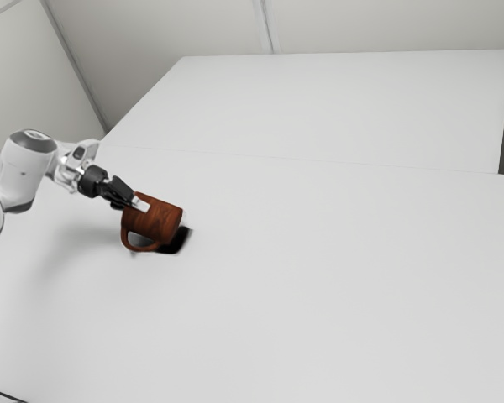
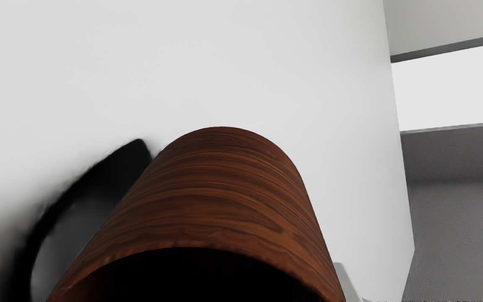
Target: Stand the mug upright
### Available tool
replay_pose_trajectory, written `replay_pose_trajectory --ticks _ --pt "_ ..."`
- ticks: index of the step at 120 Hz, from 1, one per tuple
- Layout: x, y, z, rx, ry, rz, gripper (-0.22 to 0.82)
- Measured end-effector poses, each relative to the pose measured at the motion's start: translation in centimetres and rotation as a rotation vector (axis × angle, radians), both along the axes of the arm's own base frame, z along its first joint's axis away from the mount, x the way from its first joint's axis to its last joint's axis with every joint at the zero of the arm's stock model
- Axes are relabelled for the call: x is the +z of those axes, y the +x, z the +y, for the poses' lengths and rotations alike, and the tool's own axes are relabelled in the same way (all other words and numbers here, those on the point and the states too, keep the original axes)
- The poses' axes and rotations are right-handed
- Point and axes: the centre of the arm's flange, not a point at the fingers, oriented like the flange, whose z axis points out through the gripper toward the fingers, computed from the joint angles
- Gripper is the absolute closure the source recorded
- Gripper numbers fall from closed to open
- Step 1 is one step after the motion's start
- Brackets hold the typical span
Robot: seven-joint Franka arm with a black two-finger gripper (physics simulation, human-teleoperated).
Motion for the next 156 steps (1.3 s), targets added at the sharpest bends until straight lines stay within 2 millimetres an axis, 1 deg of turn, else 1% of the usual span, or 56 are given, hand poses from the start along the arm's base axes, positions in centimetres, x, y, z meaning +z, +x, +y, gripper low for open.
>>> replay_pose_trajectory --ticks 7,22,29,39,45,54,62,79,87,117,128,146,156 --pt "1.4 -0.4 -0.7 -0.014 0.033 -0.005 0.77" --pt "3.5 -1.3 -2.4 -0.044 0.124 -0.009 0.78" --pt "4.4 -1.9 -3.7 -0.067 0.197 -0.013 0.78" --pt "6.3 -2.4 -6.0 -0.111 0.325 -0.043 0.79" --pt "6.8 -2.4 -7.3 -0.139 0.4 -0.062 0.79" --pt "7.2 -2.4 -8.6 -0.175 0.508 -0.092 0.79" --pt "7.2 -2.2 -9.5 -0.2 0.587 -0.118 0.79" --pt "7.2 -2.2 -10.5 -0.241 0.717 -0.166 0.79" --pt "7.2 -2.4 -11.5 -0.274 0.77 -0.188 0.79" --pt "7.4 -3.5 -14.3 -0.353 0.875 -0.246 0.79" --pt "6.9 -4.3 -14.6 -0.363 0.892 -0.245 0.79" --pt "6.8 -5.2 -14.5 -0.356 0.909 -0.248 0.79" --pt "6.3 -5.7 -14.5 -0.354 0.912 -0.243 0.79"
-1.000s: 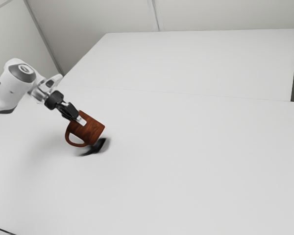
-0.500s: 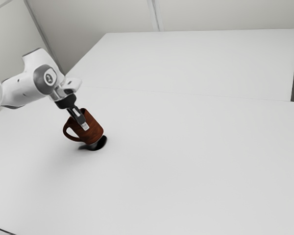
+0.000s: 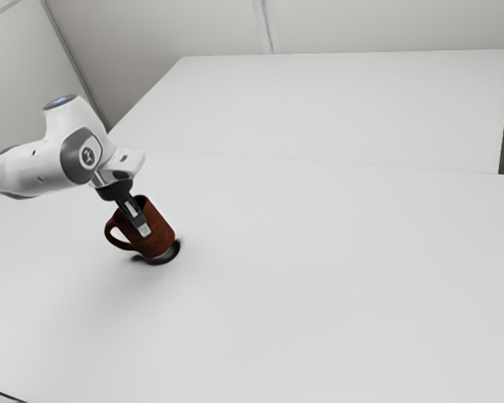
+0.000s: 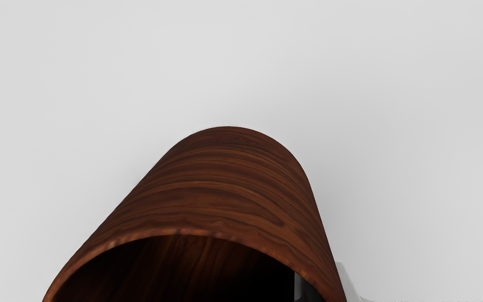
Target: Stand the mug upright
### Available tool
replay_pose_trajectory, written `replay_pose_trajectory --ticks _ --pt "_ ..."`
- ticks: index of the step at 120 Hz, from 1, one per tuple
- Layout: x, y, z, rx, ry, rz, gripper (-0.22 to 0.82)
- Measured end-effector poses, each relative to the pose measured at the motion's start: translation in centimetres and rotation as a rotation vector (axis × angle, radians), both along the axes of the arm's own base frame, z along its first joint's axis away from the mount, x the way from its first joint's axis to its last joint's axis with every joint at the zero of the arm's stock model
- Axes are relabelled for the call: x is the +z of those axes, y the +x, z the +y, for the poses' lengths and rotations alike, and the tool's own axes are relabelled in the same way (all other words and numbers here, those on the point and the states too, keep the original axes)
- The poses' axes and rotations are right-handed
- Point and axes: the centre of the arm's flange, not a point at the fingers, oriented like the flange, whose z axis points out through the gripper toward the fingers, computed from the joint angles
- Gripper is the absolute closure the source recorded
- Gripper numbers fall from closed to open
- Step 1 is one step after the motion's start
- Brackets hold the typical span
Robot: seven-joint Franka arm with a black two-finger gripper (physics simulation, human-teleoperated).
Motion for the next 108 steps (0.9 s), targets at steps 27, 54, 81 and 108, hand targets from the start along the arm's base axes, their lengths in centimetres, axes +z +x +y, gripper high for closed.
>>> replay_pose_trajectory --ticks 27,54,81,108 --pt "-0.2 -0.6 -0.2 -0.002 0.015 -0.003 0.79" --pt "-0.6 -1.6 -0.9 -0.003 0.02 0.011 0.79" --pt "-1.0 -1.8 -1.4 -0.016 0.031 0.034 0.62" --pt "-0.9 -2.0 -2.0 -0.029 0.034 0.048 0.22"
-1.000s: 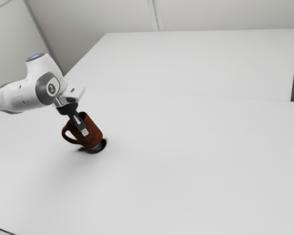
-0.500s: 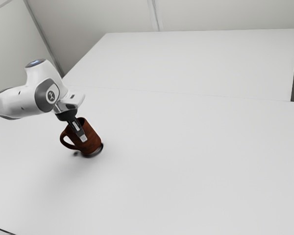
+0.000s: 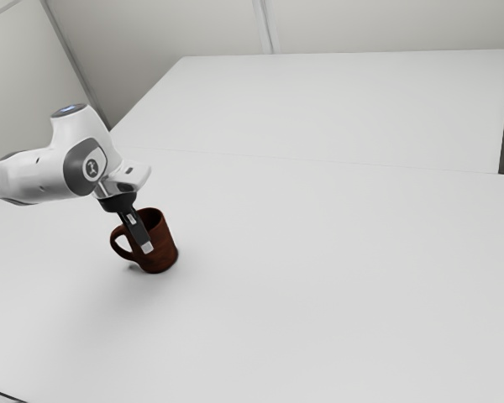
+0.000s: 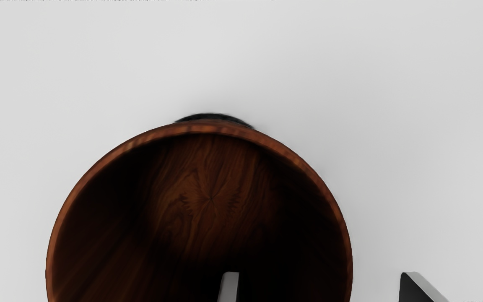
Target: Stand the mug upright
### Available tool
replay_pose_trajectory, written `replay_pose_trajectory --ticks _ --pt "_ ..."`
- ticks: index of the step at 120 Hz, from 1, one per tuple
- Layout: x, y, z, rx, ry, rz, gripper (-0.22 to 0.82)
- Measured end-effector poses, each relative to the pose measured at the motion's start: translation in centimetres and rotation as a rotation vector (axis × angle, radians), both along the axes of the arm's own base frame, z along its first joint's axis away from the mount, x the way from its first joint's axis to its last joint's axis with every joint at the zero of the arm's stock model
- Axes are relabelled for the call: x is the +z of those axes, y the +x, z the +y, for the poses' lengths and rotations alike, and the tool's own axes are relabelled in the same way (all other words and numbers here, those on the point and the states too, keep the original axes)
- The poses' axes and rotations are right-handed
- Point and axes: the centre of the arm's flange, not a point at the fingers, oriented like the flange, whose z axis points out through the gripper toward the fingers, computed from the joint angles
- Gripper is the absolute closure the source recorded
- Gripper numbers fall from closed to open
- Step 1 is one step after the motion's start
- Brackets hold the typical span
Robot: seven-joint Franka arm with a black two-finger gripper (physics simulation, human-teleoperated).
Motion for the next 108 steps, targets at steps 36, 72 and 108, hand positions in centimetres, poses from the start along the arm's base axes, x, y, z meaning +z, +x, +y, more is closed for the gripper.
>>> replay_pose_trajectory --ticks 36,72,108 --pt "2.5 -0.6 -0.1 0.015 0.01 -0.017 0.05" --pt "13.3 1.3 -4.3 0.151 0.066 -0.084 0.01" --pt "19.9 5.7 -6.4 0.284 0.051 -0.094 0.0"
